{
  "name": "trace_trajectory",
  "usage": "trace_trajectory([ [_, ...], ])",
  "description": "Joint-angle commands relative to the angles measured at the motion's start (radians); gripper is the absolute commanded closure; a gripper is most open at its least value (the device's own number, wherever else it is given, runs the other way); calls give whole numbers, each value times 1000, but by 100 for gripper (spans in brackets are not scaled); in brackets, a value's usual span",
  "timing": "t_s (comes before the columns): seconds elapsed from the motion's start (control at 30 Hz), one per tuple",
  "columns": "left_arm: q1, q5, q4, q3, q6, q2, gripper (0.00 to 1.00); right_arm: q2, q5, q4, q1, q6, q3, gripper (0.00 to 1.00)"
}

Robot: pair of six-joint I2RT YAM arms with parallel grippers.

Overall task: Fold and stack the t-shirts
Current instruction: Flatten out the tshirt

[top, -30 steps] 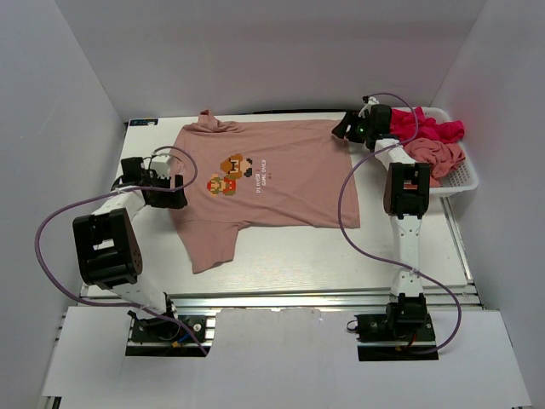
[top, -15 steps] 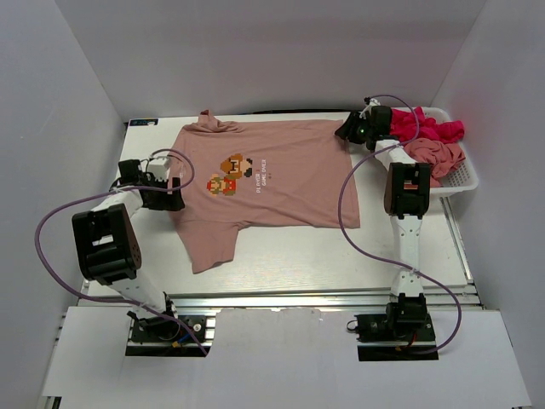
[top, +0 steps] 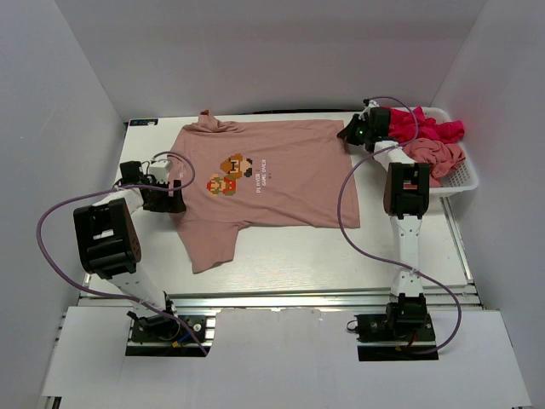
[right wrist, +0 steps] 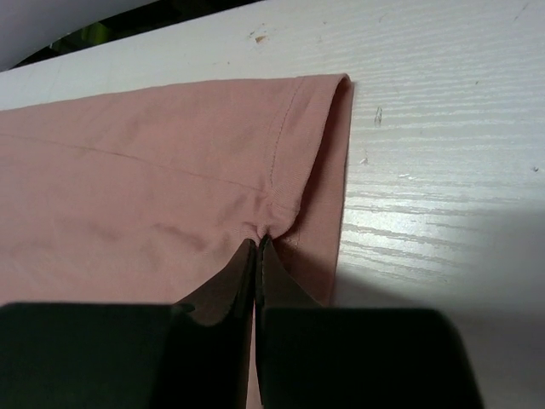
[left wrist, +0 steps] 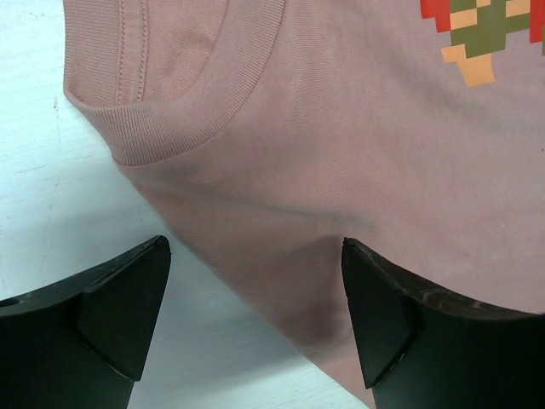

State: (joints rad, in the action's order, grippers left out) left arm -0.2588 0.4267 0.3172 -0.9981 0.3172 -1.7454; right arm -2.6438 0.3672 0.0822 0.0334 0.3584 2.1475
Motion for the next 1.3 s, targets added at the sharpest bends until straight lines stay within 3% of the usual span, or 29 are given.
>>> trace_trajectory([
  [0.0,-5,27,28,-25,19,17,9,51,-2,24,-10,-16,-34,100],
  [0.27,-8,-8,-45,-10,-4,27,9,107,58,67,-7,-47,-116,100],
  [0.47,-10,-114,-188,-181,-52,-87,9,105,70,73,-7,-67,-118,100],
  [0.67,-10,-135,-259,-512,-130,-342,9,99,73,79,2,-85,-136,100],
  [0.83,-10,-39,-85,-966,-148,-586,9,101,72,76,13,-98,-147,100],
  [0.93,-7,-13,-41,-1133,-135,-722,9,105,68,65,16,-113,-147,100],
  [1.13,3,20,-258,-1064,-205,-764,7,130,67,67,19,-122,-173,100],
  [1.27,18,64,-297,-1067,-273,-789,7,137,65,65,19,-127,-184,100],
])
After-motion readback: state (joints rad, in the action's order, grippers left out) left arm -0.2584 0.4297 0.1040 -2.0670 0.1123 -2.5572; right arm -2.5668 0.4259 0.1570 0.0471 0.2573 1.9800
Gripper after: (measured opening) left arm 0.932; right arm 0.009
